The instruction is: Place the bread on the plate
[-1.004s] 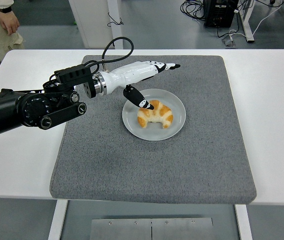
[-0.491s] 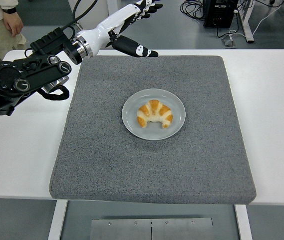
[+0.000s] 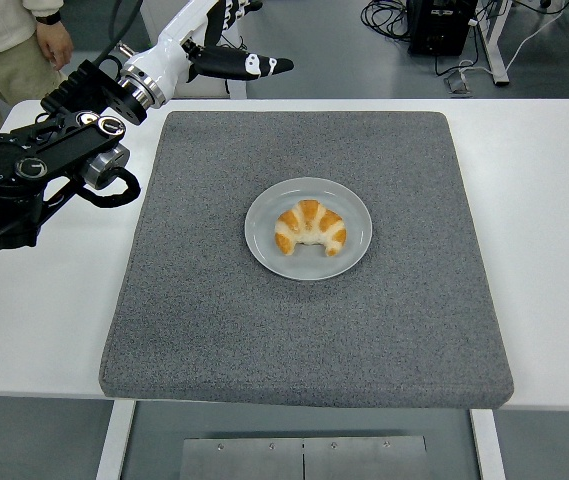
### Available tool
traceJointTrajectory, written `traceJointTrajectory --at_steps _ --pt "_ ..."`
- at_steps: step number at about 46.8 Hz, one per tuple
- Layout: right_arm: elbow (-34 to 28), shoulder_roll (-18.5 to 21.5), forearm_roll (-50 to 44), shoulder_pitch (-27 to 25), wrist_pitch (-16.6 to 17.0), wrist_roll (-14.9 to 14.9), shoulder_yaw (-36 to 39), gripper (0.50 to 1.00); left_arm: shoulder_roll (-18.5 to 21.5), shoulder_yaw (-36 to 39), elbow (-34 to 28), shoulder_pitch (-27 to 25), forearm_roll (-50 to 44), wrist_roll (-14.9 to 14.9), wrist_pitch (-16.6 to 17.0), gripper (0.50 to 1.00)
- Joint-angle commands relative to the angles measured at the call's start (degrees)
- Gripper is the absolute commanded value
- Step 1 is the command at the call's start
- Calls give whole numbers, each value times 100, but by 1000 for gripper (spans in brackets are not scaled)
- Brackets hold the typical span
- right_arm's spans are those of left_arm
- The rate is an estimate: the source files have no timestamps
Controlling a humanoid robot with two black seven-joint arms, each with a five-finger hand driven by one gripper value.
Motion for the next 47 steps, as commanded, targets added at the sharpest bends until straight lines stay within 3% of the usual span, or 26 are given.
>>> traceJointTrajectory --at_steps 1,17,22,37,47 --pt "0 0 0 0 -2 0 0 1000 -177 -70 301 29 -253 6 -17 974" --pt "0 0 0 0 -2 0 0 1000 -845 -211 1295 231 -1625 6 -70 974" --pt "0 0 0 0 -2 0 0 1000 -986 -492 1567 389 -1906 33 -228 974" --pt "0 0 0 0 7 0 0 1000 -1531 -1257 2200 723 -2276 560 -299 974" --pt "0 0 0 0 7 0 0 1000 -1619 -1406 2288 776 -2644 789 -439 975"
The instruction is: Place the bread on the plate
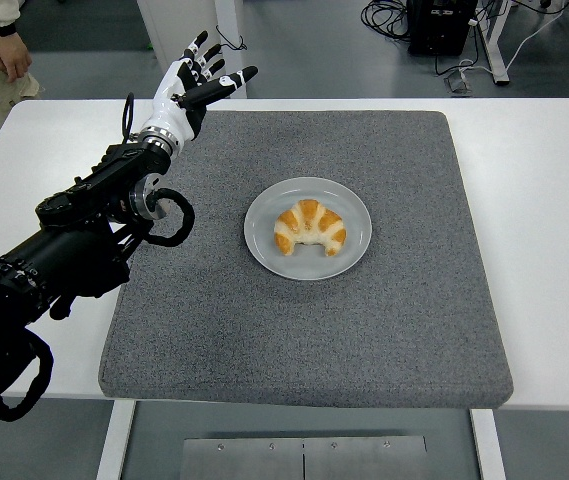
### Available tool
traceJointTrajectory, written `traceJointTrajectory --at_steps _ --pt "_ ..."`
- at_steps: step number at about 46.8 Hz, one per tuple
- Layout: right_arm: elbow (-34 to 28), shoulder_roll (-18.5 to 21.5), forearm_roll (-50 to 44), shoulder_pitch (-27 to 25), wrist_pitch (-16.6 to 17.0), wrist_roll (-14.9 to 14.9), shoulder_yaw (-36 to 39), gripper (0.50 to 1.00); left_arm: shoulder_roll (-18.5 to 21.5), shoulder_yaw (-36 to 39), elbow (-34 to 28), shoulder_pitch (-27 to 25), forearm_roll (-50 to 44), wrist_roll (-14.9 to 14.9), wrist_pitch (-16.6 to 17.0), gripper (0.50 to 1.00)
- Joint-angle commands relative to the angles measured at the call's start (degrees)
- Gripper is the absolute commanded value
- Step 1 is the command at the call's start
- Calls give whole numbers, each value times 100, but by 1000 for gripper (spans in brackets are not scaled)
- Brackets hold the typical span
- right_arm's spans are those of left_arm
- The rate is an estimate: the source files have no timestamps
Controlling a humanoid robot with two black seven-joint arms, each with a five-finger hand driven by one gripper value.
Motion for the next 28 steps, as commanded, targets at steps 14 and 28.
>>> traceJointTrajectory --at_steps 14,28 --pt "0 0 0 1 -3 0 26 1000 -16 -182 203 15 -366 42 -226 975" --pt "44 0 0 1 -12 8 9 1000 -16 -182 212 15 -366 25 -305 975"
